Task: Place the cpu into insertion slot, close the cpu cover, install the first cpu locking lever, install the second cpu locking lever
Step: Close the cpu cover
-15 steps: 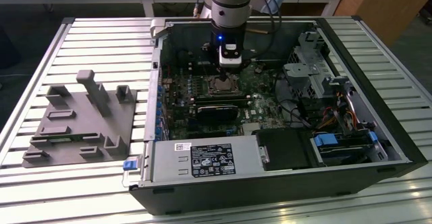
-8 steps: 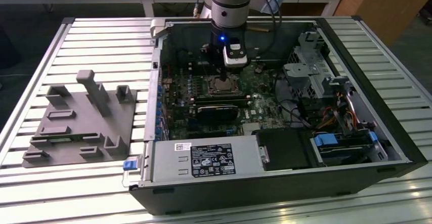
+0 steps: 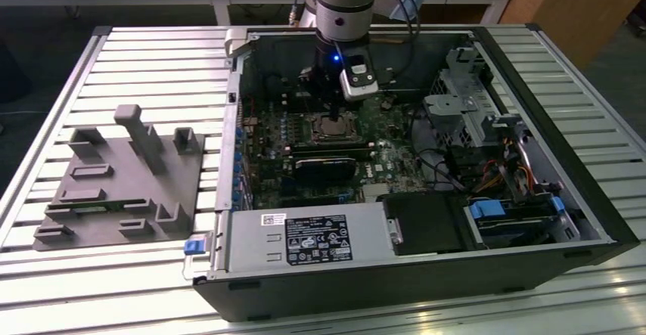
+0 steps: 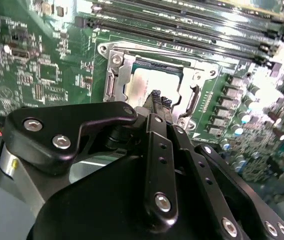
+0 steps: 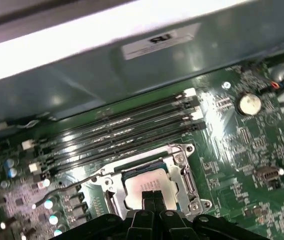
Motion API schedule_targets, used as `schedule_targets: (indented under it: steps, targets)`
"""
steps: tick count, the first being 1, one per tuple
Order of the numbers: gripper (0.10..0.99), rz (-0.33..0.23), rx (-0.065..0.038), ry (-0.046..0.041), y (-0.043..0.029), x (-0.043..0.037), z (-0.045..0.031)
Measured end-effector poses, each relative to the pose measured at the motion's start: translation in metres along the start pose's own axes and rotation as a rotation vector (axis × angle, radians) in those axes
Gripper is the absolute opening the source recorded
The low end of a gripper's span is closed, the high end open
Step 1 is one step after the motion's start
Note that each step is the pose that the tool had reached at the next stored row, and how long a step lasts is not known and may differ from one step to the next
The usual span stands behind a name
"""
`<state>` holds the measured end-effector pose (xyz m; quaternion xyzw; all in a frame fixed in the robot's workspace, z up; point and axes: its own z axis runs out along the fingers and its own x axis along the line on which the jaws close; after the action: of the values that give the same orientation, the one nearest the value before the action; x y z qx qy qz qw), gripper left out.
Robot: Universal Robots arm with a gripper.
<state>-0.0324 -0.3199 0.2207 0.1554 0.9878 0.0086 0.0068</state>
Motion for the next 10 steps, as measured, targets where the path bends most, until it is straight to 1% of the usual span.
schedule_targets:
  steps: [2,6,8,10]
  targets:
    - [0.106,-0.035,0.000,0.0006,0.0000,0.0000,0.0000]
    - [0.106,-0.088,0.000,0.0014,-0.0001,0.0000,0.0005]
    - [0.106,-0.100,0.000,0.0017,-0.0002,-0.0001,0.0010]
    - [0.106,-0.100,0.000,0.0017,-0.0004,-0.0001,0.0015]
